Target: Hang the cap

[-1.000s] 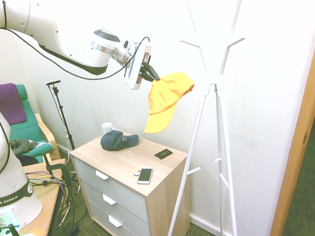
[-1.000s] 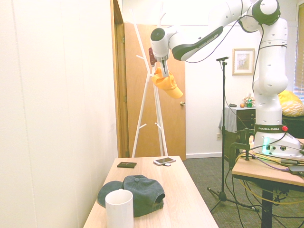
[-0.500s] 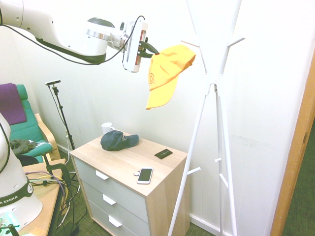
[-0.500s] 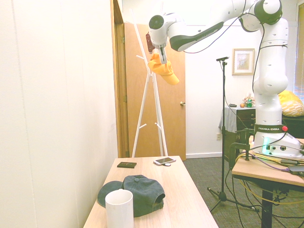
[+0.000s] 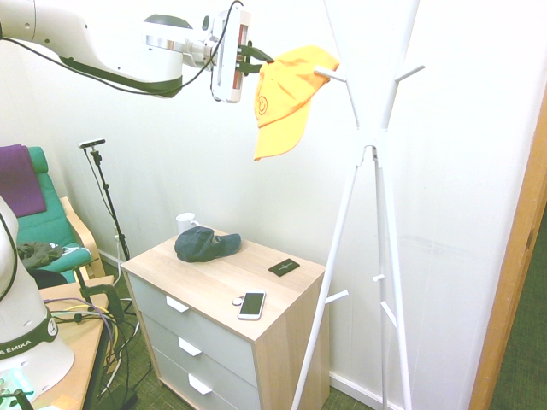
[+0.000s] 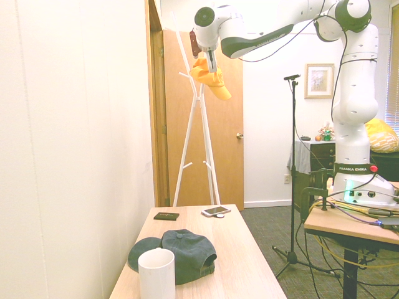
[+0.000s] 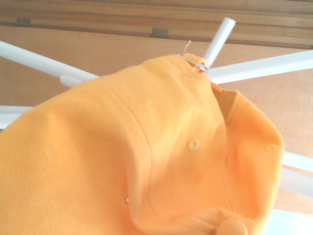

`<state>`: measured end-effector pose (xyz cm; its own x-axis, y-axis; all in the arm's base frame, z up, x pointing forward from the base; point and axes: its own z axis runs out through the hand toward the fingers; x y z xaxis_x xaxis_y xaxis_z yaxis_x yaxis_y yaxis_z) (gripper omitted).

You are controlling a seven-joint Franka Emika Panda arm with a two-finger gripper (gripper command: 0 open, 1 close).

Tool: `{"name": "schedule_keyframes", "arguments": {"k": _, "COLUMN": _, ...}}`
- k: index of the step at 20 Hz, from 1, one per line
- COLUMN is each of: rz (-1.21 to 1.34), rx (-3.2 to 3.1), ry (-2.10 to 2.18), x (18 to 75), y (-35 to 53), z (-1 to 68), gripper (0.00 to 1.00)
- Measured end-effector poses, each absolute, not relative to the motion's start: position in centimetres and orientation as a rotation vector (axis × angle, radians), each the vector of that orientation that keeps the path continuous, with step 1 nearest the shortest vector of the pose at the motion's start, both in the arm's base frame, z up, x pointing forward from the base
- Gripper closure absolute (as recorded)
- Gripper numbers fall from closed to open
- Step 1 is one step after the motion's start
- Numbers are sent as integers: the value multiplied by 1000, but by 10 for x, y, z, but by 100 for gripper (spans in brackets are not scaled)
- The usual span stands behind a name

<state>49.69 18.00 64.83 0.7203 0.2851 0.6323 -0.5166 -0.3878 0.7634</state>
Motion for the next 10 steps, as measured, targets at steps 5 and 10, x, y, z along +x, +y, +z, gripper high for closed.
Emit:
{"name": "schedule_keyframes", "arguments": {"k": 5, "rz": 864, "rx": 1755, "ry": -208, "x": 486, "y": 187, "z": 660, "gripper": 100}}
{"name": "schedule_keyframes", "arguments": {"k": 10, "rz": 843, "rx": 1759, "ry": -238, "x": 476, "y": 183, "z": 663, "gripper": 100}}
